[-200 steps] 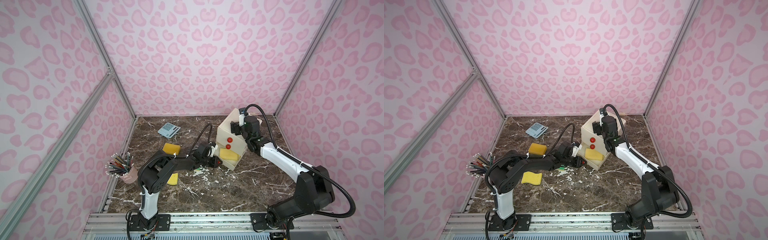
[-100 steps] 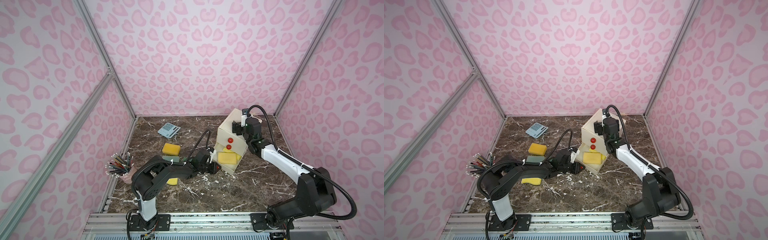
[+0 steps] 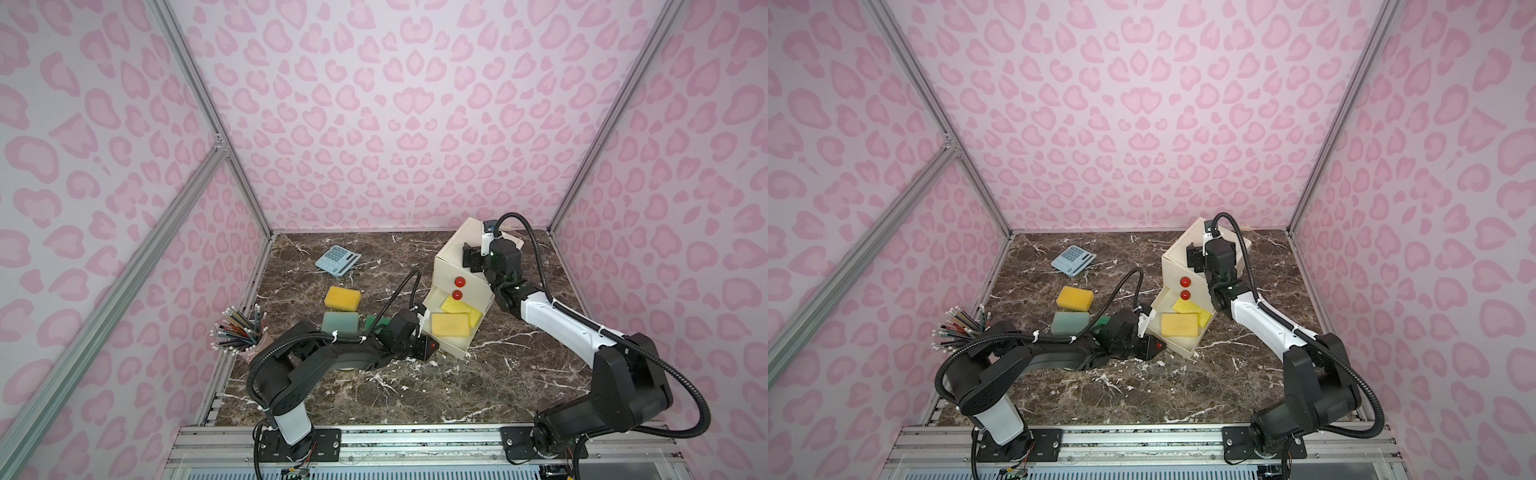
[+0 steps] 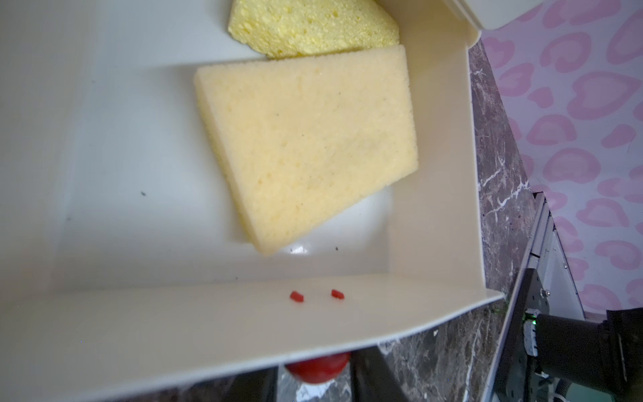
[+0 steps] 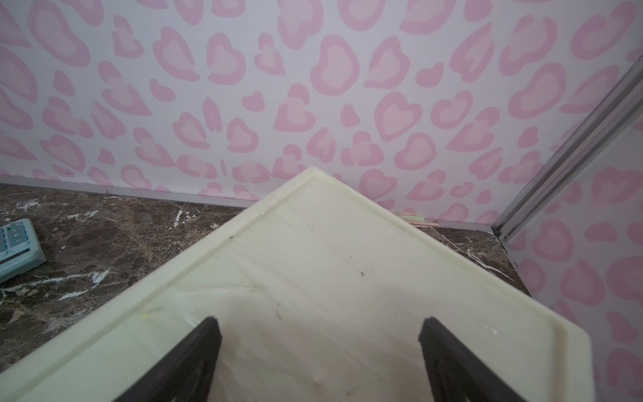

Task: Take the sponge out of the drawer
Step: Move the storage box to the center of the board.

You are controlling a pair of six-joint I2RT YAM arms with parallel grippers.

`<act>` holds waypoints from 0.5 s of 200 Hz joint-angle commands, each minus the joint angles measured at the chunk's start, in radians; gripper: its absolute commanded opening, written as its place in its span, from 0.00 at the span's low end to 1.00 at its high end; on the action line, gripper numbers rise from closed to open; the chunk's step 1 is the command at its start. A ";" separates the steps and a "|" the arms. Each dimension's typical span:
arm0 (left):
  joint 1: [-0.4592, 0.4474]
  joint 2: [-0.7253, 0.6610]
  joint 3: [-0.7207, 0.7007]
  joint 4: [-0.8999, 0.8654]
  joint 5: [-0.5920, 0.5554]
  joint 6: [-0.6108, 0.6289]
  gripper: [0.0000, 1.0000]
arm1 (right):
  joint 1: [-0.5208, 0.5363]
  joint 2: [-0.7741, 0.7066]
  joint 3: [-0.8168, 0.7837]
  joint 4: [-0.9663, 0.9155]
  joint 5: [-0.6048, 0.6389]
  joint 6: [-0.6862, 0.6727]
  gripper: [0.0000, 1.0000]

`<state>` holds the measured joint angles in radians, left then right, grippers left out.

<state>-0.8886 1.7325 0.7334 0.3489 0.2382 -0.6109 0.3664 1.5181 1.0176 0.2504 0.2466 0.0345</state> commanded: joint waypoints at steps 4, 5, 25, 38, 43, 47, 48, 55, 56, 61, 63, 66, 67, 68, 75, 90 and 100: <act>-0.010 -0.004 -0.038 -0.108 -0.045 0.001 0.14 | -0.001 0.034 -0.028 -0.112 0.028 -0.012 0.92; -0.010 -0.005 -0.040 -0.106 -0.046 0.001 0.14 | -0.001 0.035 -0.028 -0.111 0.028 -0.011 0.92; -0.014 -0.028 -0.063 -0.106 -0.066 -0.008 0.15 | -0.001 0.043 -0.030 -0.109 0.027 -0.004 0.91; -0.017 -0.051 -0.067 -0.126 -0.088 -0.001 0.17 | -0.001 0.043 -0.030 -0.109 0.026 0.001 0.91; -0.019 -0.061 -0.068 -0.139 -0.100 0.005 0.17 | -0.002 0.044 -0.030 -0.109 0.026 0.001 0.91; -0.021 -0.069 -0.066 -0.150 -0.108 0.010 0.18 | -0.001 0.043 -0.030 -0.109 0.025 0.001 0.91; -0.022 -0.072 -0.067 -0.152 -0.110 0.012 0.18 | -0.001 0.042 -0.030 -0.109 0.025 0.001 0.91; -0.024 -0.089 -0.063 -0.175 -0.127 0.021 0.20 | -0.002 0.042 -0.028 -0.108 0.024 0.001 0.91; -0.024 -0.092 -0.063 -0.179 -0.129 0.022 0.20 | -0.001 0.041 -0.028 -0.108 0.024 0.001 0.91; -0.026 -0.104 -0.058 -0.196 -0.140 0.028 0.23 | -0.001 0.041 -0.027 -0.108 0.024 0.001 0.91; -0.027 -0.109 -0.056 -0.203 -0.144 0.031 0.24 | -0.001 0.041 -0.027 -0.108 0.024 0.000 0.91; -0.027 -0.115 -0.054 -0.211 -0.150 0.036 0.26 | -0.002 0.042 -0.027 -0.108 0.023 -0.001 0.91; -0.027 -0.117 -0.053 -0.214 -0.152 0.037 0.27 | -0.002 0.043 -0.026 -0.109 0.023 -0.001 0.91; -0.028 -0.119 -0.053 -0.217 -0.152 0.039 0.28 | -0.003 0.043 -0.025 -0.109 0.023 -0.001 0.91; -0.030 -0.131 -0.046 -0.234 -0.155 0.049 0.33 | -0.003 0.043 -0.024 -0.109 0.022 -0.001 0.91; -0.043 -0.147 -0.029 -0.267 -0.162 0.065 0.44 | -0.003 0.048 -0.022 -0.110 0.020 -0.002 0.91; -0.056 -0.153 -0.017 -0.287 -0.173 0.073 0.49 | -0.003 0.050 -0.023 -0.108 0.020 -0.003 0.91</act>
<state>-0.9253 1.5970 0.6926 0.1883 0.1158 -0.5919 0.3656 1.5433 1.0111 0.3210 0.2607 0.0406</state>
